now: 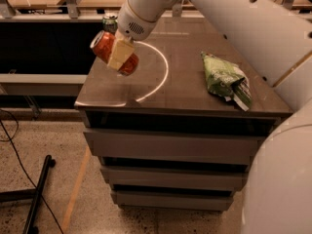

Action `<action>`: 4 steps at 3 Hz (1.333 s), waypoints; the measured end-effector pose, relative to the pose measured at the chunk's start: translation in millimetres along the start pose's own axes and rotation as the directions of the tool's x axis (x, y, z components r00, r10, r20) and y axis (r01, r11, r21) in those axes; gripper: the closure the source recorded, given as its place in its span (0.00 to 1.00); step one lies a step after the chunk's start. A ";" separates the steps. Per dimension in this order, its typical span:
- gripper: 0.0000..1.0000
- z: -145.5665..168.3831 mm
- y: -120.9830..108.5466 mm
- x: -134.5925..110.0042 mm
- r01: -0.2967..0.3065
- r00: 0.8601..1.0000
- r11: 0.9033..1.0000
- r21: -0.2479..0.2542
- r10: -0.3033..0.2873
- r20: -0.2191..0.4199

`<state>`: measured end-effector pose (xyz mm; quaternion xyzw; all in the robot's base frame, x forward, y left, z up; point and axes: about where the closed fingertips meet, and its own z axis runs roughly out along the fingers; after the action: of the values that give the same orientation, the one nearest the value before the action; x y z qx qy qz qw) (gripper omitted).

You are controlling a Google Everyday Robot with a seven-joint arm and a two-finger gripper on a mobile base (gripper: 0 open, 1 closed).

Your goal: Knock coke can over

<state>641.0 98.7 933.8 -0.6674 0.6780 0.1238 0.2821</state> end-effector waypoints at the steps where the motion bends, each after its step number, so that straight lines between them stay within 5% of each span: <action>1: 1.00 -26.5 -1.8 23.6 -0.017 0.972 0.997 0.077 0.035 -0.231; 2: 1.00 -53.5 -9.5 47.4 -0.017 0.929 0.989 0.146 0.069 -0.364; 3: 0.79 -67.6 -22.4 76.3 -0.028 0.907 0.986 0.163 0.093 -0.411; 4: 0.48 -51.3 -25.7 115.0 -0.085 0.909 0.990 0.114 0.124 -0.398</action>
Offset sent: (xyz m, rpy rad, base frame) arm 0.0014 -0.1169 0.0376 -0.5025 -0.1032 -0.2906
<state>660.7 -27.3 917.7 -0.6274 0.7613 -0.0340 0.1602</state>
